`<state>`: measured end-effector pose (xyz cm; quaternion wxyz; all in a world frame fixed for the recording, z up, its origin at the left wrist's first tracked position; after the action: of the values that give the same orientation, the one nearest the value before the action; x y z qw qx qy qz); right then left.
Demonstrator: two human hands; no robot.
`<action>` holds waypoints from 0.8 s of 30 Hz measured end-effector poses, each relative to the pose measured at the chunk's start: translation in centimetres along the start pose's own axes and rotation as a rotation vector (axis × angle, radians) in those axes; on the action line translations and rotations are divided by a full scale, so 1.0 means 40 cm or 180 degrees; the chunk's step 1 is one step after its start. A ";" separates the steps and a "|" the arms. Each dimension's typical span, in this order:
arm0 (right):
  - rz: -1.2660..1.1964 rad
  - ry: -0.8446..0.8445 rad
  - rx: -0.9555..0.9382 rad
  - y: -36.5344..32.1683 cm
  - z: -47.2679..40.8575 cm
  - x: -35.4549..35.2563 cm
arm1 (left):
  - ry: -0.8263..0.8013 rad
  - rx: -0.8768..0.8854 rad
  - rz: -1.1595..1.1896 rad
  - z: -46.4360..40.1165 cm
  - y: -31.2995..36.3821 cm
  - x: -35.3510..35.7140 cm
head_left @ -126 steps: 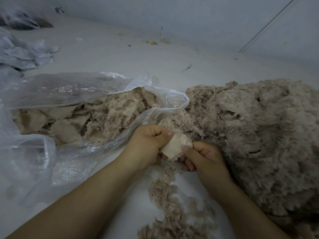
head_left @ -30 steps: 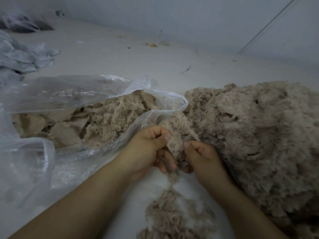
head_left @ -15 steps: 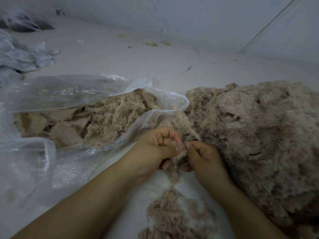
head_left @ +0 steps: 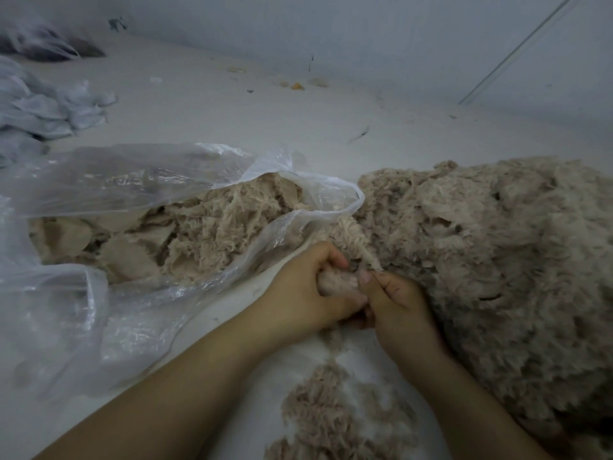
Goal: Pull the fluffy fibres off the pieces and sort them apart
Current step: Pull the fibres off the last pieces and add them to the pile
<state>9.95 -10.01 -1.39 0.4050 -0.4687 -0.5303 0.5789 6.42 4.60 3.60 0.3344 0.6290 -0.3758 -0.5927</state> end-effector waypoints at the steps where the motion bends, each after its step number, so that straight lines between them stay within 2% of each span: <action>1: 0.0018 0.0011 0.0031 0.004 -0.001 -0.001 | 0.0001 0.0031 -0.0349 -0.002 0.000 0.009; 3: 0.0012 0.0100 0.0019 0.008 -0.002 -0.008 | 0.0160 0.0117 -0.0683 -0.007 0.008 0.016; 6: 0.0115 0.0172 -0.0036 0.007 0.000 -0.012 | 0.0447 0.0214 -0.0685 -0.017 0.011 -0.001; 11: 0.0221 0.0139 -0.0078 0.003 0.000 -0.006 | 0.0729 0.0222 -0.0059 0.002 0.027 -0.033; 15: -0.0152 0.0178 0.0041 0.005 -0.004 -0.005 | 0.1279 0.0013 0.0846 -0.002 0.013 -0.101; 17: -0.0154 0.0131 -0.0005 -0.001 -0.002 -0.001 | 0.1215 -0.0138 0.1048 -0.004 -0.005 -0.112; 20: -0.0005 -0.0065 -0.0201 -0.022 0.010 0.010 | 0.0874 0.0216 0.0467 0.002 0.013 -0.076; 24: 0.0096 -0.0019 -0.0363 -0.042 0.016 0.010 | 0.0769 0.1503 -0.0890 0.019 0.072 -0.036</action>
<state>9.18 -9.59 0.25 0.3672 -0.4972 -0.5566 0.5551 5.40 4.44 6.75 0.1363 0.8010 -0.3704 -0.4500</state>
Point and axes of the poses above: each hand's wrist, its own z-axis away from the middle knuckle, its own x-axis out of the palm, y = z × x, the point moved 6 cm from there along -z, towards the middle knuckle, and after that the axes turned 9 degrees about -z, right-handed, at the moved point
